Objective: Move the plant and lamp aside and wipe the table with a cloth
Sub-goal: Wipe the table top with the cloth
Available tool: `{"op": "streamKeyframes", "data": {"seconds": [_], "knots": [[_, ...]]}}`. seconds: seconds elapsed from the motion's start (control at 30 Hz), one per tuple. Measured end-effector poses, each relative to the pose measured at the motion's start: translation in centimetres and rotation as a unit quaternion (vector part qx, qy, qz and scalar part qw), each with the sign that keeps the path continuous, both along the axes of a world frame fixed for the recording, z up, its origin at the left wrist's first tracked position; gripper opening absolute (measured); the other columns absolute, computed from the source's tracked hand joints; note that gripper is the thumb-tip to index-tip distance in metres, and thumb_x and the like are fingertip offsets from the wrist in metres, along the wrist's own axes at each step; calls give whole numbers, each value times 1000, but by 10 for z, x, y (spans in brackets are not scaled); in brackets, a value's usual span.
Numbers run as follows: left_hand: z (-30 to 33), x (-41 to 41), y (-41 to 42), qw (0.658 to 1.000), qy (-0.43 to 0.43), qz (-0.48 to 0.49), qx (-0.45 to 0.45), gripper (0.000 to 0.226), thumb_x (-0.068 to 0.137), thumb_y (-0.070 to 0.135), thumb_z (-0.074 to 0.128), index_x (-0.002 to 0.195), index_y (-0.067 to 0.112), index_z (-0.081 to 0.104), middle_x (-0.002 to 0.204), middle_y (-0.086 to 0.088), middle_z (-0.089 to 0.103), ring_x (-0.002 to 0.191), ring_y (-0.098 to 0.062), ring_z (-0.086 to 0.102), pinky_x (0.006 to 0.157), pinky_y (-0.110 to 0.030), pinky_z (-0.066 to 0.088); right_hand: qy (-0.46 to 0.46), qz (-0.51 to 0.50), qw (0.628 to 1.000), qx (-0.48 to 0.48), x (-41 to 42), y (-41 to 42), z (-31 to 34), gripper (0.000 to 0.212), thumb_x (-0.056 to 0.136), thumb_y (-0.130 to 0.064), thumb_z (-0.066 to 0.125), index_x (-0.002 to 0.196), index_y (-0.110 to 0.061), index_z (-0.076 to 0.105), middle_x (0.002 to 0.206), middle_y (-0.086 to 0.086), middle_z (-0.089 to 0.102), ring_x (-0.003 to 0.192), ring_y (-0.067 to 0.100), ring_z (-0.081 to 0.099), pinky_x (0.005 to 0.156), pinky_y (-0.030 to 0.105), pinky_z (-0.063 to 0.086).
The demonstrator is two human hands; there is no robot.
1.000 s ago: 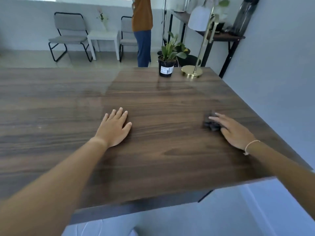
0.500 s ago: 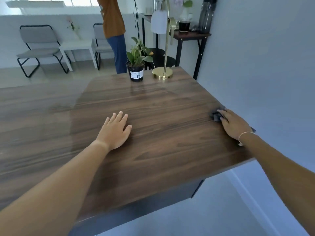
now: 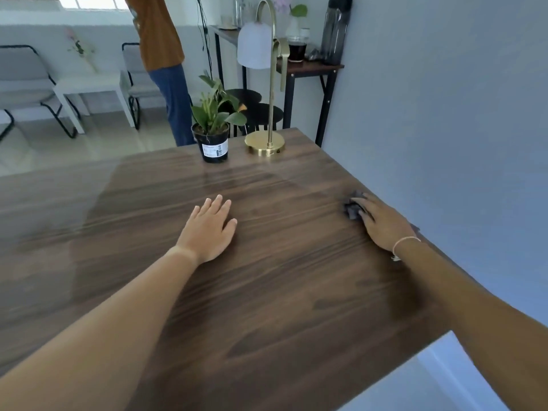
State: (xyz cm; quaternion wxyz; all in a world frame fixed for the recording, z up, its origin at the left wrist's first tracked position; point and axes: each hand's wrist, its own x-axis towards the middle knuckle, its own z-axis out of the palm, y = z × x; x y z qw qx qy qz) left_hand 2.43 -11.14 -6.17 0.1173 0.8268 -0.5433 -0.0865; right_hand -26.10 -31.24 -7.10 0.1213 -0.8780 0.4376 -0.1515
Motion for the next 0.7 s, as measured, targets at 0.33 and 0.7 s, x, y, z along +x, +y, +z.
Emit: {"op": "streamKeyframes", "data": {"seconds": [0.33, 0.7], "knots": [[-1, 11, -63, 1000, 8, -24, 4, 56, 98, 36, 28, 149, 15, 16, 160, -5, 7, 148, -23, 3, 120, -37, 3, 21, 274, 962, -7, 11, 28, 2, 39, 95, -32, 36, 133, -33, 44, 148, -10, 35, 132, 6, 33, 110, 25, 26], [-7, 36, -86, 991, 3, 129, 20, 55, 99, 35, 27, 149, 15, 16, 160, -5, 7, 148, -22, 4, 120, -36, 2, 15, 361, 932, -11, 121, -27, -10, 40, 97, -28, 35, 137, -31, 39, 152, -4, 30, 140, 20, 24, 113, 32, 19]]}}
